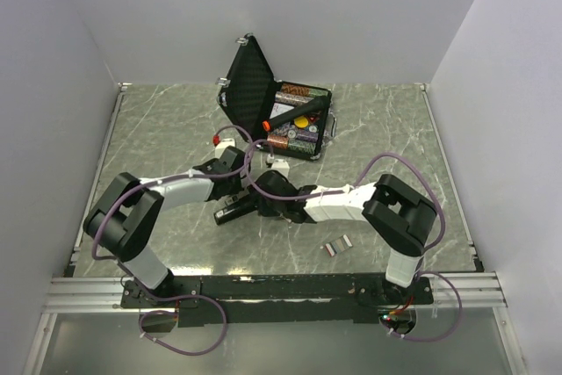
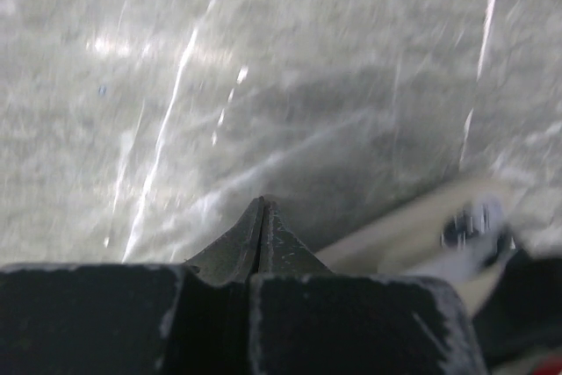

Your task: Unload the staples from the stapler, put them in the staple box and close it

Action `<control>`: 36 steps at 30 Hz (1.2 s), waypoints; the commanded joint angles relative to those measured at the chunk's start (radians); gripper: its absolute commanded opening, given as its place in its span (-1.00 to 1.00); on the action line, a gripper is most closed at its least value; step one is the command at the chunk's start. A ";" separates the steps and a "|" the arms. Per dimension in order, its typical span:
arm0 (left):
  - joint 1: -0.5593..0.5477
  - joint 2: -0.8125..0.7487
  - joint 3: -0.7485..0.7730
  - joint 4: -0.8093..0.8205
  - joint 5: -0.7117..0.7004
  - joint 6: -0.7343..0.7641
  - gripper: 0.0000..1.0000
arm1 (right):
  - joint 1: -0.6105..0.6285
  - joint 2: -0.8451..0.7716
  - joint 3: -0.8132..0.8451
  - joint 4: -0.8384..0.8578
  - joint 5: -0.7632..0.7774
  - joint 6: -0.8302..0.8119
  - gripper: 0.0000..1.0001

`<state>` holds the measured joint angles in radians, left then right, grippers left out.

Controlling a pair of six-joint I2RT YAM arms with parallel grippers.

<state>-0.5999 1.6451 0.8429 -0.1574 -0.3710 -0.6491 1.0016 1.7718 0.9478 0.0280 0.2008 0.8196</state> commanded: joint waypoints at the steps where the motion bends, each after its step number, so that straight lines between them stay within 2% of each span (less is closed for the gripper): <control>1: -0.018 -0.063 -0.062 -0.083 0.067 -0.029 -0.99 | -0.046 0.018 0.058 0.004 0.034 -0.048 -1.00; 12: -0.018 -0.111 -0.120 -0.093 0.099 -0.055 -0.99 | -0.090 0.046 0.146 -0.048 0.012 -0.151 -1.00; 16: -0.018 -0.128 -0.128 -0.109 0.060 -0.083 -0.96 | -0.096 0.025 0.157 -0.100 0.031 -0.188 -1.00; 21: -0.018 -0.137 -0.099 -0.159 -0.022 -0.101 -0.52 | -0.110 -0.031 0.137 -0.164 0.061 -0.223 -1.00; 26: -0.018 -0.142 -0.061 -0.188 -0.058 -0.101 -0.18 | -0.124 -0.116 0.108 -0.221 0.100 -0.267 -1.00; 31: -0.018 -0.134 -0.007 -0.229 -0.108 -0.090 0.03 | -0.147 -0.202 0.072 -0.260 0.091 -0.283 -0.99; 36: -0.018 -0.128 0.031 -0.267 -0.147 -0.089 0.10 | -0.153 -0.273 0.052 -0.283 0.098 -0.303 -0.96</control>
<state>-0.6121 1.5181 0.8234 -0.3809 -0.4603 -0.7269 0.8555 1.5692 1.0164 -0.2165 0.2729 0.5476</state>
